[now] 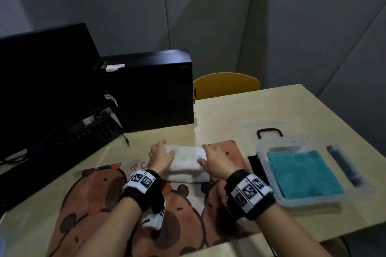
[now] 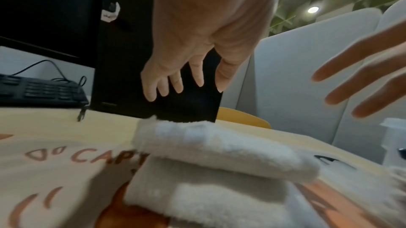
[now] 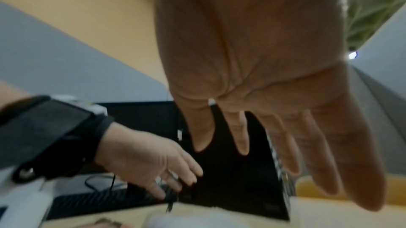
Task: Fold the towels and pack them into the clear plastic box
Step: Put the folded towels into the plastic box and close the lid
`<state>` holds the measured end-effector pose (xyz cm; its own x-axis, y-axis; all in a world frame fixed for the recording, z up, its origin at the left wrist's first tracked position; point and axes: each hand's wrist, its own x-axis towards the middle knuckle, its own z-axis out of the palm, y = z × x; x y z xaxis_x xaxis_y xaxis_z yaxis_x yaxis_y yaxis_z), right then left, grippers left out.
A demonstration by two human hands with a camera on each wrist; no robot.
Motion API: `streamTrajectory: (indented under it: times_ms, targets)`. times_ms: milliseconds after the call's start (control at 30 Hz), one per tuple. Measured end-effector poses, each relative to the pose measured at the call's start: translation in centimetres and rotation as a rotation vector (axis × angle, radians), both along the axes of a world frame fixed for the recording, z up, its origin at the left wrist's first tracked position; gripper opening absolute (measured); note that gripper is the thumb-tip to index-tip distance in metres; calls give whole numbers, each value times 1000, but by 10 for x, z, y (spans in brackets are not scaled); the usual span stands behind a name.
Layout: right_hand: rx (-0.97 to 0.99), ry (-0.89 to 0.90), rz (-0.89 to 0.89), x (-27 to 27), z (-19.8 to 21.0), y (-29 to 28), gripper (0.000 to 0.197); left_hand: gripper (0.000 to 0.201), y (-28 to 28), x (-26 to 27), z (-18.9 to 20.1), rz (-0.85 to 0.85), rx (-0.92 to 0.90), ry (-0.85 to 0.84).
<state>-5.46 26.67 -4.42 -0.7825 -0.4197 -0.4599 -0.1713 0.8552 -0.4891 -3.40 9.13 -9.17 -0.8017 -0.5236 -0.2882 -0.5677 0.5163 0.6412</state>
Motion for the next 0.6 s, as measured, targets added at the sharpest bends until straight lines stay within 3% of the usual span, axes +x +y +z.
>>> streamTrajectory:
  times_ms: [133, 200, 300, 433, 600]
  targets:
    - [-42, -163, -391, -14, -48, -32, 66, 61, -14, 1, -18, -39, 173, -112]
    - [-34, -193, -513, -13, -62, -37, 72, 65, -17, 3, -28, -65, 264, -114]
    - [-171, -236, -655, -9, -74, -38, 75, 66, -26, 4, -42, -28, 373, -73]
    - [-309, -325, -651, 0, -76, -31, 52, 43, -34, 4, -50, 4, 594, -105]
    - [-569, -202, -552, 11, -36, -14, 51, 47, -21, 4, -28, -166, 618, 23]
